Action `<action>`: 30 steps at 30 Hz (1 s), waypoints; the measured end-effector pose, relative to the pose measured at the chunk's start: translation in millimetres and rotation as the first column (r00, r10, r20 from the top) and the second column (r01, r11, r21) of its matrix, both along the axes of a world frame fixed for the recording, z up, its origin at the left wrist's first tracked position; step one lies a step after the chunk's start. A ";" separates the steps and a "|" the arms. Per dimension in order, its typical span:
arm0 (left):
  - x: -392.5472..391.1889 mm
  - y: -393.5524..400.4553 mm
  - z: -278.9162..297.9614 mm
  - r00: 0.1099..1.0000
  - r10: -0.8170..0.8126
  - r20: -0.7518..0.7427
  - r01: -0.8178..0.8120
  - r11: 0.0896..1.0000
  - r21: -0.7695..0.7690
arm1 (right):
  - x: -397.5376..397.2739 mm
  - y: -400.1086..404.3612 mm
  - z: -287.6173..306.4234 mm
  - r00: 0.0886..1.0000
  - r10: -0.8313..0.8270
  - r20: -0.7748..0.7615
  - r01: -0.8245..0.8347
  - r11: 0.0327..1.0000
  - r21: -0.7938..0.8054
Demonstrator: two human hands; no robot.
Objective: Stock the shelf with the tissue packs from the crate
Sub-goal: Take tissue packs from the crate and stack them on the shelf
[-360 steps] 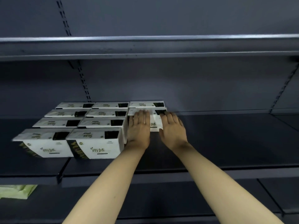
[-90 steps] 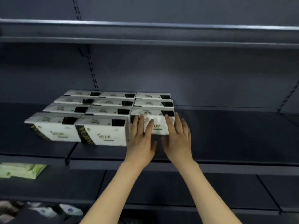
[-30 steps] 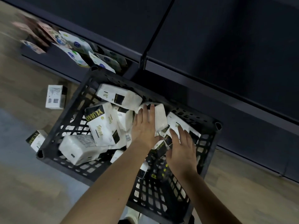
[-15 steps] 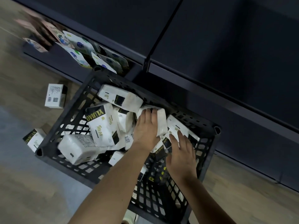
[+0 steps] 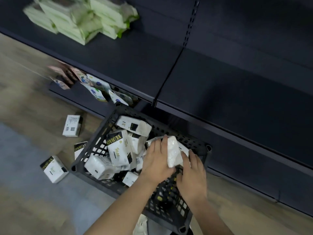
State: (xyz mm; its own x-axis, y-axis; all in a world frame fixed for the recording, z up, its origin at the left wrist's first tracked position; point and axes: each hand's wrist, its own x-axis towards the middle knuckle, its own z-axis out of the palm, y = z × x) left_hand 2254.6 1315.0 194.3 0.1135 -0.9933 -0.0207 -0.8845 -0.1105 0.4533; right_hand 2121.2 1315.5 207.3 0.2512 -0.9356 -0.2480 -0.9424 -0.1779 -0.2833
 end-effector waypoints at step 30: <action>-44.9 26.7 343.4 0.874 -0.409 0.263 0.481 0.650 -0.589 | -80.7 44.0 258.4 0.923 -0.340 0.181 0.383 0.862 -0.332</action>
State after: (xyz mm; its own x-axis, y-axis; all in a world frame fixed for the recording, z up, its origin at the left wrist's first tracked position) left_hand 2209.7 1341.7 537.6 -0.3802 -0.7049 0.5988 -0.7943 0.5805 0.1791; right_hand 2040.5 1359.5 465.7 -0.1159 -0.9851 0.1270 -0.9254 0.0607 -0.3741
